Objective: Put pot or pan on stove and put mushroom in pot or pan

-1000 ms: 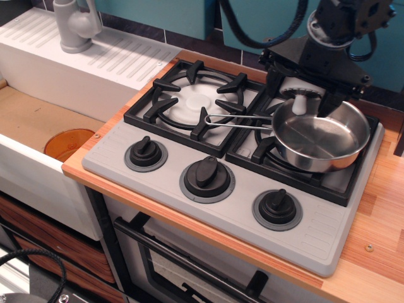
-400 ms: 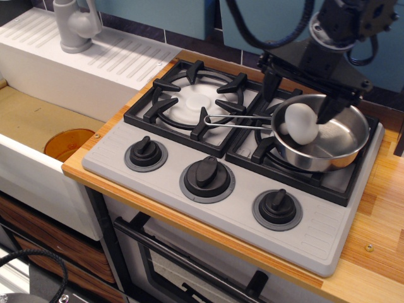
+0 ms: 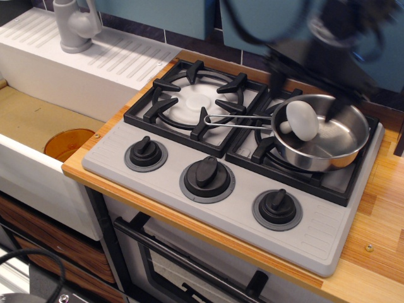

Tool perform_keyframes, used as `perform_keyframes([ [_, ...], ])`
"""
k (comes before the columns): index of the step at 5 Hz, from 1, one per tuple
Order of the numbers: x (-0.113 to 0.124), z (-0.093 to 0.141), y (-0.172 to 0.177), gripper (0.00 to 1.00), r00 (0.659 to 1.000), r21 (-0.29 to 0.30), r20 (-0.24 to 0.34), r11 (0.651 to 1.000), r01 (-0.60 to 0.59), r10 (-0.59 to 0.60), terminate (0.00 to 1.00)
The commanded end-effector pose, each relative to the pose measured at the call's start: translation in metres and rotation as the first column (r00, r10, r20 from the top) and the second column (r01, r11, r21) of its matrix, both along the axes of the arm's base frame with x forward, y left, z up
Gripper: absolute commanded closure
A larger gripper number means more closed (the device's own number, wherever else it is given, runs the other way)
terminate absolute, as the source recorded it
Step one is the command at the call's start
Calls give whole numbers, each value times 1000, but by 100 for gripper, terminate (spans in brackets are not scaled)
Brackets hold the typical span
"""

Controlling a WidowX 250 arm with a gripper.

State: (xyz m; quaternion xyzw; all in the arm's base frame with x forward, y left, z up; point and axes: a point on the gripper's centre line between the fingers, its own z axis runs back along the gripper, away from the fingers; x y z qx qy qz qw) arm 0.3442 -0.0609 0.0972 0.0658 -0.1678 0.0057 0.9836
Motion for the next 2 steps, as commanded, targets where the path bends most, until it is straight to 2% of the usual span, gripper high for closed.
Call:
perform_keyframes([
  [1,20,20,46,0,996,-57,75,996,61,-57,0],
  [2,25,16,51,0,994,-27,80,997,73,-70,100],
])
